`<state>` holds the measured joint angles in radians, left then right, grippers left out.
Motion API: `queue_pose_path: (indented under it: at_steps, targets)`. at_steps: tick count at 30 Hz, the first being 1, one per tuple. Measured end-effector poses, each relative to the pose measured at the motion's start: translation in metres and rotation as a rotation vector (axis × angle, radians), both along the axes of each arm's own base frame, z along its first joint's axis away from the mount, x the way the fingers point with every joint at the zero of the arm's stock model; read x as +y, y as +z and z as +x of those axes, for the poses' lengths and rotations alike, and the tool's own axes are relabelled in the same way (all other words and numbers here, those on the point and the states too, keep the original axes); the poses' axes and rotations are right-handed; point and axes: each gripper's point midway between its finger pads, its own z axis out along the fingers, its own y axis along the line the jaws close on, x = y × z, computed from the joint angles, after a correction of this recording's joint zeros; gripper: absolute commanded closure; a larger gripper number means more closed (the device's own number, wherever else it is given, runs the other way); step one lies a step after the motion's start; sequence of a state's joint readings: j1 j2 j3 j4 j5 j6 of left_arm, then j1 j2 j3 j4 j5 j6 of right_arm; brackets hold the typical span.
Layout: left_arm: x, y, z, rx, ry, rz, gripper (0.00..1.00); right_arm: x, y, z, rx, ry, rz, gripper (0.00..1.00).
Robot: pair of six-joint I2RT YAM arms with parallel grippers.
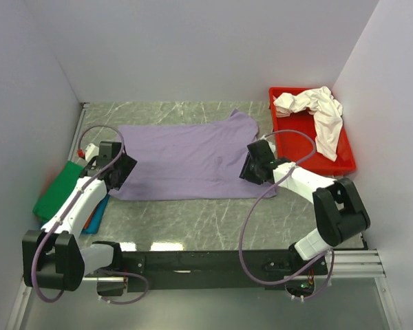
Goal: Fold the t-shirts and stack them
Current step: Fold the tshirt
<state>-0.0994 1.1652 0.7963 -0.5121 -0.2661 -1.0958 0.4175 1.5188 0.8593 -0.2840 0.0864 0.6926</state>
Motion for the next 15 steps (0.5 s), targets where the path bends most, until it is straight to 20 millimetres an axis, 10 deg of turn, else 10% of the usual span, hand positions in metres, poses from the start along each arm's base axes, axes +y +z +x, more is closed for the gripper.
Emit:
queue_pose_path:
  at_steps: [15]
  targets:
    - [-0.014,-0.031,-0.006,0.035,-0.022,-0.017,0.25,-0.016,-0.031,-0.004,0.017,-0.094,0.021,0.55]
